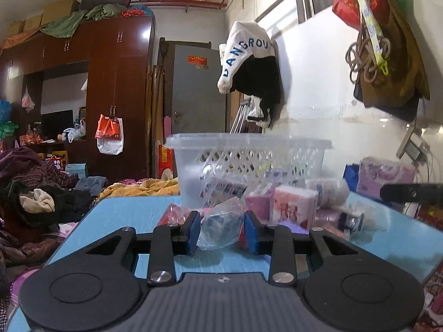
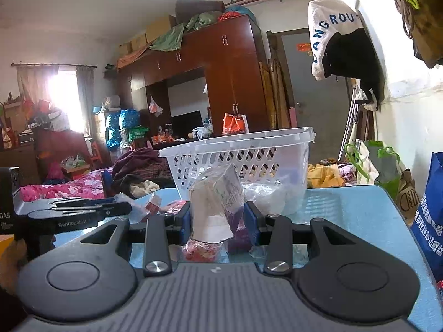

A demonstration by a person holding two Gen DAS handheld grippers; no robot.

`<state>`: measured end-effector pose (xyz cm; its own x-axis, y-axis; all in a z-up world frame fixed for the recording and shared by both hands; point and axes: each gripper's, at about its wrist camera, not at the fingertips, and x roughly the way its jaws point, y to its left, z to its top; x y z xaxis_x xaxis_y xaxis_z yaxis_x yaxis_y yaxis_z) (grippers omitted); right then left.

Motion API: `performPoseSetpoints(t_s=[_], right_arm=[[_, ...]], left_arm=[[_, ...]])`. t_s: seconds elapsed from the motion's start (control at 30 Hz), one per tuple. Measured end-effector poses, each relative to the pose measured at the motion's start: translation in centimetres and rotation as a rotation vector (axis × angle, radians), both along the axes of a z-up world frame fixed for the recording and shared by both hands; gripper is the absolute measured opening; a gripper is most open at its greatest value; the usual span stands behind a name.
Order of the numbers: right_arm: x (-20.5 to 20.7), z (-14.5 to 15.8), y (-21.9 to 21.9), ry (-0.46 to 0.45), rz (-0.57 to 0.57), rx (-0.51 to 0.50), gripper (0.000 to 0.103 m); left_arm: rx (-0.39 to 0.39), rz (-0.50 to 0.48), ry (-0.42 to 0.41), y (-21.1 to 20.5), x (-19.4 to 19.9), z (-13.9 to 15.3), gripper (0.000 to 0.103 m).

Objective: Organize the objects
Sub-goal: 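Grasp red-filled clear bag with right tool while left tool grasps clear bag, then carry both bags over the white basket and open both tools to drop them, then grasp purple box with left tool while right tool grasps clear bagged item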

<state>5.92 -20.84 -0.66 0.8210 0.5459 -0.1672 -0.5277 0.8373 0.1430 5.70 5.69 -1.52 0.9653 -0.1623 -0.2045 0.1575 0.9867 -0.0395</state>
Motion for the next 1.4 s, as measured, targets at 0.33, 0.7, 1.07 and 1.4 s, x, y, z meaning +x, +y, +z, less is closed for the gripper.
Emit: performPoseSetpoints(t_s=[0.33, 0.7, 1.07, 1.4], right_arm=[[5.3, 7.1, 2.6, -0.133, 0.0, -0.045, 0.043], [14.4, 7.0, 5.1, -0.022, -0.03, -0.15, 0.06], [6.5, 0.6, -4.2, 0.181, -0.156, -0.063, 0.103], [8.0, -2.4, -4.8, 0.377, -0.158, -0.145, 0.061]], left_arm=[[-0.129, -0.05, -0.051, 1.5, 5.4, 8.5, 0.038], [-0.118, -0.049, 0.123, -1.9, 17.4, 9.4, 0.044], [-0.059, -0.064, 0.107, -1.6, 5.8, 4.1, 0.085], [-0.007, -0.096, 0.241, -3.7, 4.2, 0.0, 0.084]])
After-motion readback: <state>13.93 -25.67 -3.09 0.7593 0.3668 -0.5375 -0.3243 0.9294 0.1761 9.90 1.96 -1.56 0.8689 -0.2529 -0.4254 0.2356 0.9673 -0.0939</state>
